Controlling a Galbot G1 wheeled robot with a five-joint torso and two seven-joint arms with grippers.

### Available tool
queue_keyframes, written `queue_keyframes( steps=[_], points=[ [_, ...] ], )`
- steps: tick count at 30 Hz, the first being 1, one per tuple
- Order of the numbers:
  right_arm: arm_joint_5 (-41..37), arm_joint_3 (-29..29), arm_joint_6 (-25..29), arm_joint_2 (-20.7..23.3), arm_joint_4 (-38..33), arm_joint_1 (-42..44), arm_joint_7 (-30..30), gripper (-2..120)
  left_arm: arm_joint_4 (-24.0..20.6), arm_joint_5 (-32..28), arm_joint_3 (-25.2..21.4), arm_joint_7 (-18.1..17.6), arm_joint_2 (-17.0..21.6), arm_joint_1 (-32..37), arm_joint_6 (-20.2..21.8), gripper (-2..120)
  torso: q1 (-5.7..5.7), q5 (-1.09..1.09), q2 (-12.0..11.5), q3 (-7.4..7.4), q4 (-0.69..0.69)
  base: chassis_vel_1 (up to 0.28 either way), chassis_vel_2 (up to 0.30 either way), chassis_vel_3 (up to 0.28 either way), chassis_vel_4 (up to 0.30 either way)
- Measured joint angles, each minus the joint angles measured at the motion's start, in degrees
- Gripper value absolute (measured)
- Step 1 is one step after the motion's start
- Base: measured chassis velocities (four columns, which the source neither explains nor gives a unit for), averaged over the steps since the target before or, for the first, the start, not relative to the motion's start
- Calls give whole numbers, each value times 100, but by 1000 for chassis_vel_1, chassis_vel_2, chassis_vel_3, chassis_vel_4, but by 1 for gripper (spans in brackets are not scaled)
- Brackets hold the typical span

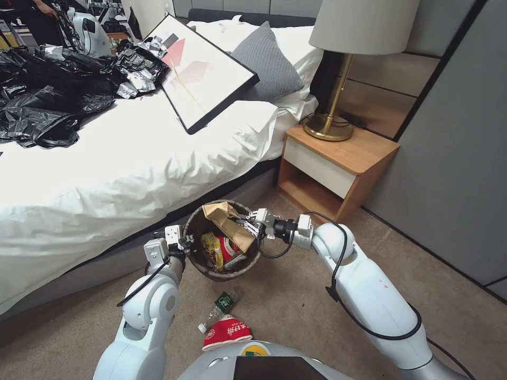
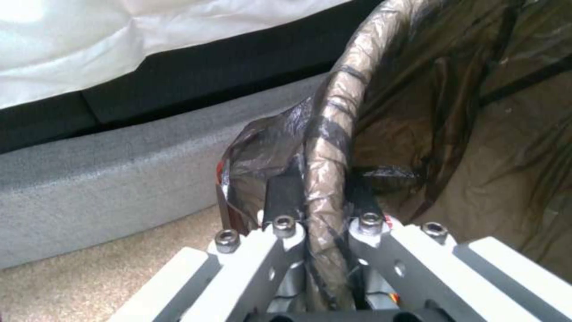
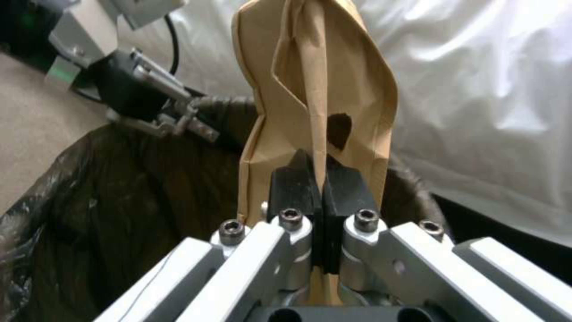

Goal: Pick up the trash bin, then pick up the garbage from the floor and place it into the trash bin.

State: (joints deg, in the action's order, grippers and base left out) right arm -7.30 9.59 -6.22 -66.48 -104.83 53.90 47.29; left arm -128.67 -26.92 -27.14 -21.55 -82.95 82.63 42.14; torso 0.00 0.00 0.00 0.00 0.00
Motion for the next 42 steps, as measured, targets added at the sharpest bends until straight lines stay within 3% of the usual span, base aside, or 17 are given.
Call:
queue_keyframes(
  steps=[4, 7, 17, 24, 31, 36, 37, 38, 40, 41, 42],
  points=[
    [60, -58, 2, -5, 49, -3, -44, 2, -8, 1, 3, 1, -7, 13, 0, 2, 0, 0, 0, 0, 0, 0, 0, 0, 0],
    [104, -78, 6, -12, 82, 0, -108, 18, -20, 3, 1, 2, 0, 25, 0, 2, 0, 0, 0, 0, 0, 0, 0, 0, 0],
    [107, -67, 6, 27, 88, 6, -125, 49, -28, 4, 15, 5, 3, 26, 0, 2, 0, 0, 0, 0, 0, 0, 0, 0, 0],
    [92, -71, 11, 27, 116, -4, -120, 78, -33, 4, 14, 7, 8, 43, 0, 2, 0, 0, 0, 0, 0, 0, 0, 0, 0],
    [10, 38, 47, -10, -36, 25, -236, 98, -33, 4, 8, 9, 9, 50, 0, 2, 0, 0, 0, 0, 0, 0, 0, 0, 0],
    [-451, 392, 97, 0, -572, 153, -1116, 100, -32, 24, -18, 6, 24, 31, 0, 2, 0, 1, 0, 0, 0, 0, 0, 0, 0],
    [-640, 516, 79, 0, -786, 229, -1767, 100, -30, 34, -26, 6, 29, 25, 0, 2, 0, 0, 0, 0, -1, 0, 0, 0, 0],
    [-640, 516, 79, 0, -786, 229, -1767, 100, -30, 34, -26, 6, 29, 25, 0, 2, 0, 0, 0, 0, -1, 0, 0, 0, 0],
    [-903, 717, -231, -62, -1187, 387, -3160, 100, -26, 73, -37, 6, 32, 3, 0, 2, 0, 0, 0, 0, -1, 0, 0, 0, 0],
    [-903, 717, -231, -62, -1187, 387, -3160, 100, -26, 73, -37, 6, 32, 3, 0, 2, 0, 0, 0, 0, -1, 0, 0, 0, 0],
    [-931, 756, -418, -82, -1294, 430, -3584, 100, -25, 79, -37, 6, 33, -3, 0, 2, 0, 0, 0, 0, -1, 0, 0, 0, 0]
  ],
)
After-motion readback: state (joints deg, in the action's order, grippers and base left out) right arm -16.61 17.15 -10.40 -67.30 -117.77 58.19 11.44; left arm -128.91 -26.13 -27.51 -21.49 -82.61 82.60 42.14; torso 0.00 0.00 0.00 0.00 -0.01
